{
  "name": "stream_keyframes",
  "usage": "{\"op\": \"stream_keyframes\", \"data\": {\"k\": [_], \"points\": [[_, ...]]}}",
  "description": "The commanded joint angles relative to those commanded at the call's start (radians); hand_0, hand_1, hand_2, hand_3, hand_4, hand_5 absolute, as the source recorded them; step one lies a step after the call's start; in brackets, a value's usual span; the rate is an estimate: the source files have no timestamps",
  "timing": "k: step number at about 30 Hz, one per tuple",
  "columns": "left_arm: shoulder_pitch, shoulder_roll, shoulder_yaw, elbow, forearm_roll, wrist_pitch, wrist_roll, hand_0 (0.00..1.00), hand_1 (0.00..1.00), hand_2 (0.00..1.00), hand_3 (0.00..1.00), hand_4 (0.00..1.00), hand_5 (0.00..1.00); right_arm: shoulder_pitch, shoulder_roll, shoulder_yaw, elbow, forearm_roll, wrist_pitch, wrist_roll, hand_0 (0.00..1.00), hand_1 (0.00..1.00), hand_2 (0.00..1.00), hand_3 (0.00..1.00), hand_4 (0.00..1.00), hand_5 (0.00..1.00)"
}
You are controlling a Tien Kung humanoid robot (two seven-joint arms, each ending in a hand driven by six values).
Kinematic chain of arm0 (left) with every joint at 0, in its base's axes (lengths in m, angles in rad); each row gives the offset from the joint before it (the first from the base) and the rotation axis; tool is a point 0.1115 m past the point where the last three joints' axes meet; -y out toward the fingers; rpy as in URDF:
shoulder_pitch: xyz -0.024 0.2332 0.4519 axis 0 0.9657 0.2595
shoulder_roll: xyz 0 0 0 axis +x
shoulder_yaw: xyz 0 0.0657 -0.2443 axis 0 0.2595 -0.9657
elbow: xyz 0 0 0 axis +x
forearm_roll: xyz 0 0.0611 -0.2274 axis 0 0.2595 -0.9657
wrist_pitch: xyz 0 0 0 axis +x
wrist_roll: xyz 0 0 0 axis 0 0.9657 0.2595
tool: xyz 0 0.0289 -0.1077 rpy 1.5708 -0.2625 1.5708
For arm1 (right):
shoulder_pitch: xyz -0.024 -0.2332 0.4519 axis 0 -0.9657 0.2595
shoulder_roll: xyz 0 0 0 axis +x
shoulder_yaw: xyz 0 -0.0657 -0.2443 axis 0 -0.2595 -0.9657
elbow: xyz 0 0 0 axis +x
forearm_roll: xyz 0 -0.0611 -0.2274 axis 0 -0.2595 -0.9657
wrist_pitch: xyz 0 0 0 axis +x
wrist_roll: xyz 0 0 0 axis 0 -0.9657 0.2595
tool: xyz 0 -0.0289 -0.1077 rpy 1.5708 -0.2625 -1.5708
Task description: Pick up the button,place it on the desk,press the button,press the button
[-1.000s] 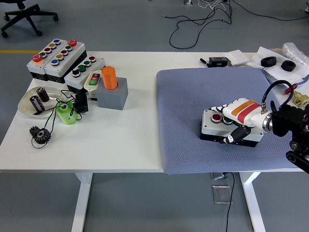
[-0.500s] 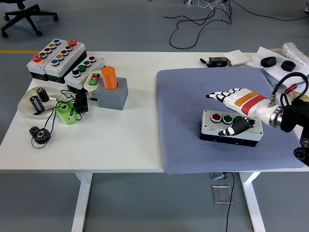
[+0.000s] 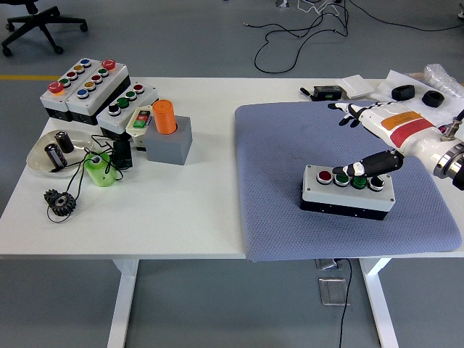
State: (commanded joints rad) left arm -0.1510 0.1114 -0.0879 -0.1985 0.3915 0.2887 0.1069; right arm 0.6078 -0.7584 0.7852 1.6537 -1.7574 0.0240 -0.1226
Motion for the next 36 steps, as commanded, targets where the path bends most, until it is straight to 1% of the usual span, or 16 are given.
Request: {"op": "stream_keyframes", "data": {"k": [2,5,6,7,9,11,12,16,18,23,29,36], "points": [[0.0,0.0,0.0,0.0,-0.001,0.0,0.0,0.598,0.521,0.472,0.465,0.28,0.97,-0.008,-0.005,-0.002,0.009,0.024,0.023,-0.017,0.077,0.002,0.002,0.779,0.982,0.621],[0.0,0.0,0.0,0.0,0.001,0.0,0.0,0.598,0.521,0.472,0.465,0.28,0.97,-0.018,-0.012,-0.009,0.013,0.038,0.072,-0.05,0.077,0.002,0.002,0.779,0.982,0.621],[0.0,0.0,-0.001,0.0,0.002,0.0,0.0,0.599,0.521,0.472,0.465,0.28,0.971,-0.021,-0.013,-0.011,0.014,0.044,0.085,-0.058,0.075,0.002,0.002,0.78,0.973,0.659],[-0.001,0.0,-0.002,0.0,0.003,0.0,0.0,0.599,0.521,0.472,0.465,0.28,0.971,-0.027,-0.016,-0.013,0.017,0.056,0.108,-0.073,0.075,0.002,0.002,0.78,0.973,0.659],[-0.001,0.0,-0.003,0.0,0.003,0.0,0.0,0.599,0.521,0.472,0.465,0.28,0.971,-0.029,-0.017,-0.014,0.018,0.06,0.116,-0.078,0.075,0.002,0.002,0.78,0.973,0.659],[-0.001,0.0,-0.002,0.0,0.003,0.0,0.0,0.599,0.521,0.472,0.465,0.28,0.971,-0.035,-0.019,-0.016,0.021,0.075,0.143,-0.098,0.075,0.002,0.002,0.78,0.973,0.659],[-0.001,0.0,-0.002,0.0,0.002,0.0,0.0,0.599,0.521,0.473,0.465,0.278,0.969,-0.035,-0.019,-0.018,0.02,0.078,0.15,-0.104,0.068,0.002,0.002,0.784,0.967,0.711],[-0.002,0.0,0.002,0.0,0.002,-0.001,0.001,0.599,0.521,0.473,0.465,0.278,0.969,-0.038,-0.015,-0.02,0.015,0.082,0.16,-0.114,0.068,0.002,0.002,0.784,0.967,0.711],[-0.001,0.0,0.003,-0.001,0.001,-0.001,0.001,0.599,0.521,0.474,0.466,0.279,0.97,-0.039,-0.013,-0.021,0.014,0.083,0.161,-0.115,0.068,0.002,0.002,0.784,0.96,0.728],[-0.001,0.0,0.003,-0.001,0.002,-0.002,0.001,0.599,0.521,0.474,0.466,0.279,0.97,-0.038,-0.01,-0.03,0.011,0.085,0.161,-0.116,0.068,0.002,0.002,0.784,0.96,0.728],[0.0,-0.001,0.004,-0.001,0.002,-0.003,0.0,0.598,0.521,0.474,0.466,0.278,0.968,-0.039,0.015,-0.031,-0.038,0.082,0.161,-0.117,0.068,0.002,0.002,0.785,0.962,0.732],[-0.001,-0.001,0.003,-0.001,0.002,-0.003,0.0,0.599,0.521,0.474,0.466,0.278,0.968,-0.039,0.02,-0.031,-0.071,0.081,0.161,-0.116,0.067,0.002,0.002,0.785,0.955,0.739]]}}
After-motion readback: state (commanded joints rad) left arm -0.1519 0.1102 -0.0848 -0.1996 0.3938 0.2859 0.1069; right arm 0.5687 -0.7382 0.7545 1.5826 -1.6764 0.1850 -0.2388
